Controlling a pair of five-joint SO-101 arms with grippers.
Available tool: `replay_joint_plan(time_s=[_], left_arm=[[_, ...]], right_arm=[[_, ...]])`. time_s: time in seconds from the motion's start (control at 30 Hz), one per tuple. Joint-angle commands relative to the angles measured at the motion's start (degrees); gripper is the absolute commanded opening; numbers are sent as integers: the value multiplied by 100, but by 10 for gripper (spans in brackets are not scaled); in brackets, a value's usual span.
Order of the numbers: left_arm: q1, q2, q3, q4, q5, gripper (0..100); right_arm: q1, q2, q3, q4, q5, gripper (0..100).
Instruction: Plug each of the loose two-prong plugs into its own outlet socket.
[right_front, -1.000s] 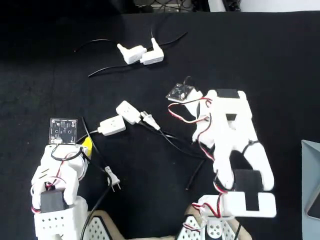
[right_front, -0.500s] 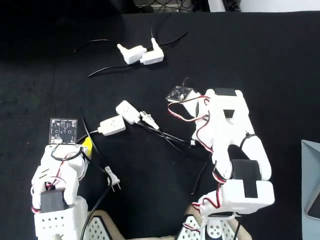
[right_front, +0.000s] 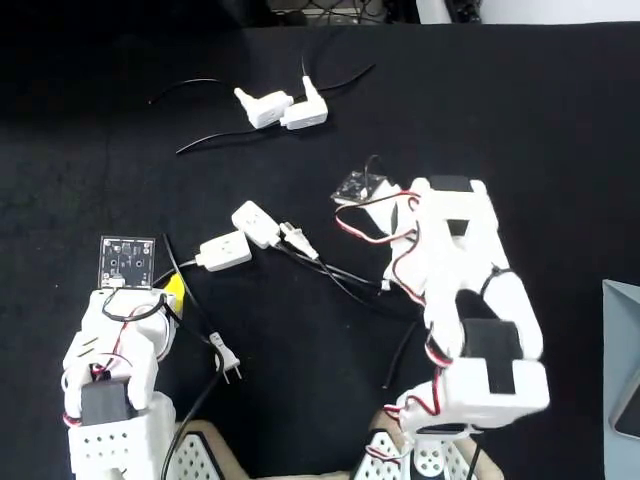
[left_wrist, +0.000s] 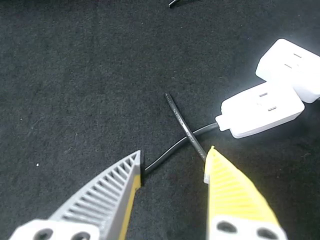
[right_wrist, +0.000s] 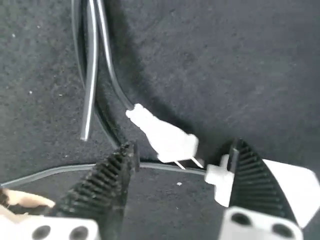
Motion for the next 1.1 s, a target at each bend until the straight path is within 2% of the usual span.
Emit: replay_joint_plan(time_s=[0.0,0.13,0.3,0.8,1.07], left_arm=[[-40,-44,-13,0,9,211],[-40,-44,-13,0,9,211],[-40,-44,-13,0,0,210],[-40,-44,-13,0,0,210],[-40,-44,-13,0,0,210]], right_arm=[[9,277,-84,-378,35,286],[18,620,-84,-677,26,259],[44,382,-110,-659,35,14],[176,-2712,-84,782,-9,12],[132,-3486,-330,756,-1503,12]])
